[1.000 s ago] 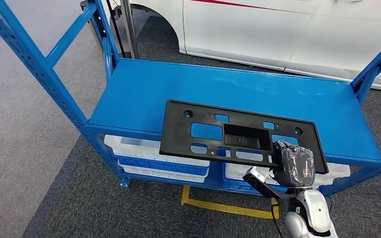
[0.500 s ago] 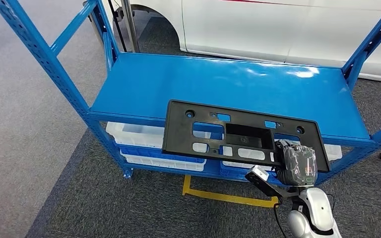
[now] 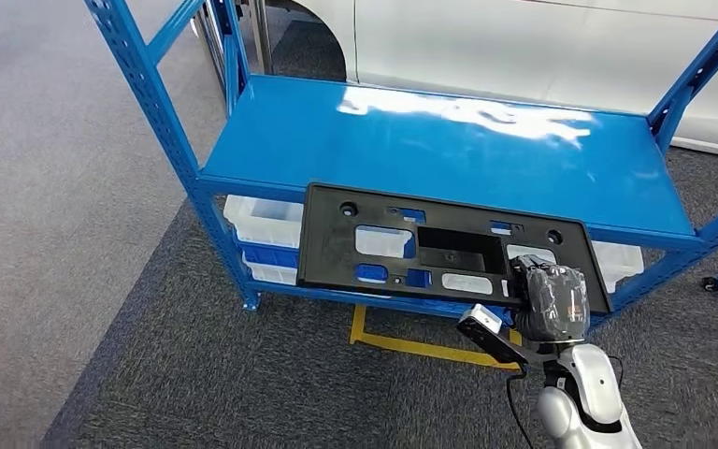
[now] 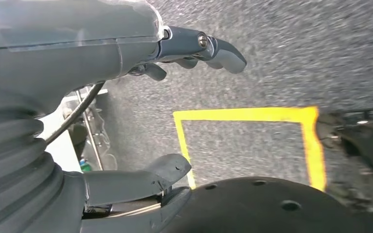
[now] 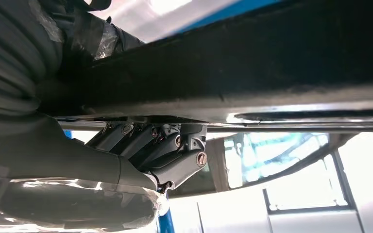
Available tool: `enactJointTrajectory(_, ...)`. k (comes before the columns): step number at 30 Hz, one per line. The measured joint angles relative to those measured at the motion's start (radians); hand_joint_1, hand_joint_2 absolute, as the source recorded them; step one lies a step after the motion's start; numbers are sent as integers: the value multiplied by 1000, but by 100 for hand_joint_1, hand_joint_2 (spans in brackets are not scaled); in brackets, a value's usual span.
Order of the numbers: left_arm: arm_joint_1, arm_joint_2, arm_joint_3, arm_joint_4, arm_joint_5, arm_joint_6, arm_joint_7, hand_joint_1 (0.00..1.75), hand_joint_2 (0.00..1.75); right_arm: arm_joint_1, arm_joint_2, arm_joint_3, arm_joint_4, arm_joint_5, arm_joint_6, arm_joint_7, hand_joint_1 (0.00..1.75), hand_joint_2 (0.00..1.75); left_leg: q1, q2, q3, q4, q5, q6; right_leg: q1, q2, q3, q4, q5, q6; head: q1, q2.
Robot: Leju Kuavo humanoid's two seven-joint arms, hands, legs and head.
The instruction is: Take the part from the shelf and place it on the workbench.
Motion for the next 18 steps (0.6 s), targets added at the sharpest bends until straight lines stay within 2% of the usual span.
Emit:
enactJointTrajectory(1,0,0,1,0,0,0,1,0,175,-1,0,1,3,-1,2,0,169,175,-1,0,-17,4,10,-1,0,0,14,14,15,-1,0,0)
enactJointTrajectory(2,0,0,3,0,0,0,1,0,175,-2,0,1,7,-2,4,0,169,175,-2,0,-35,8,19,-2,0,0,44,-5,44,-3,0,0)
enactJointTrajectory(3,0,-1,4,0,-1,0,1,0,175,-4,0,1,9,-2,6,0,169,175,-2,0,-50,14,28,-4,1,0,89,-54,70,-7,0,0)
enactJointTrajectory(4,0,-2,6,0,-1,0,1,0,175,-7,0,2,10,-2,8,0,169,175,-4,-1,-62,19,35,-7,3,0,142,-123,78,-12,0,0)
enactJointTrajectory(5,0,-3,8,0,-2,0,1,0,175,-11,0,3,11,-3,11,0,169,175,-6,-1,-71,22,43,-11,5,1,190,-194,71,-16,-1,0)
enactJointTrajectory(6,-1,-4,11,0,-3,0,1,0,175,-14,0,4,11,-5,13,0,169,175,-7,-1,-75,23,51,-16,8,1,222,-246,60,-21,-1,0)
enactJointTrajectory(7,0,-5,13,0,-3,0,1,0,175,-17,0,4,12,-7,14,-1,169,175,-7,-1,-77,21,61,-22,11,1,237,-276,49,-24,-2,0)
enactJointTrajectory(9,1,-6,19,0,-4,0,2,0,175,-22,0,6,14,-12,16,-1,169,175,-6,-3,-81,16,74,-35,11,-1,229,-288,63,-34,-1,0)
enactJointTrajectory(10,1,-6,21,0,-3,-1,4,0,175,-24,1,6,16,-13,18,-1,169,175,-6,-4,-89,24,60,-41,9,-3,219,-291,73,-42,-2,0)
enactJointTrajectory(11,2,-6,24,0,-1,-5,7,0,175,-26,1,7,17,-14,20,-1,169,175,-5,-5,-101,48,27,-47,6,-5,208,-294,85,-51,-2,0)
enactJointTrajectory(13,2,-6,29,0,2,-23,13,0,175,-29,2,8,19,-18,26,-2,169,175,-2,-6,-136,150,-71,-57,3,-6,181,-296,105,-61,-3,0)
enactJointTrajectory(14,2,-6,30,0,1,-32,16,0,175,-29,2,8,21,-21,29,-3,169,175,-1,-5,-151,214,-105,-60,4,-5,168,-295,115,-62,-3,0)
enactJointTrajectory(15,2,-6,31,0,-3,-38,20,0,175,-30,2,8,23,-24,31,-4,169,175,0,-5,-159,268,-115,-63,4,-2,156,-294,125,-61,-3,0)
enactJointTrajectory(16,2,-6,31,0,-7,-40,25,0,175,-30,2,8,25,-26,33,-5,169,175,0,-6,-155,297,-101,-64,4,1,143,-292,133,-59,-3,0)
enactJointTrajectory(17,2,-6,31,0,-9,-40,27,0,175,-30,2,9,28,-28,34,-5,169,175,0,-7,-135,292,-73,-62,4,6,132,-290,141,-57,-3,0)
enactJointTrajectory(18,2,-6,31,0,-10,-38,28,0,175,-31,2,9,29,-29,34,-6,169,175,-1,-14,-95,249,-45,-58,4,12,122,-287,148,-54,-3,0)
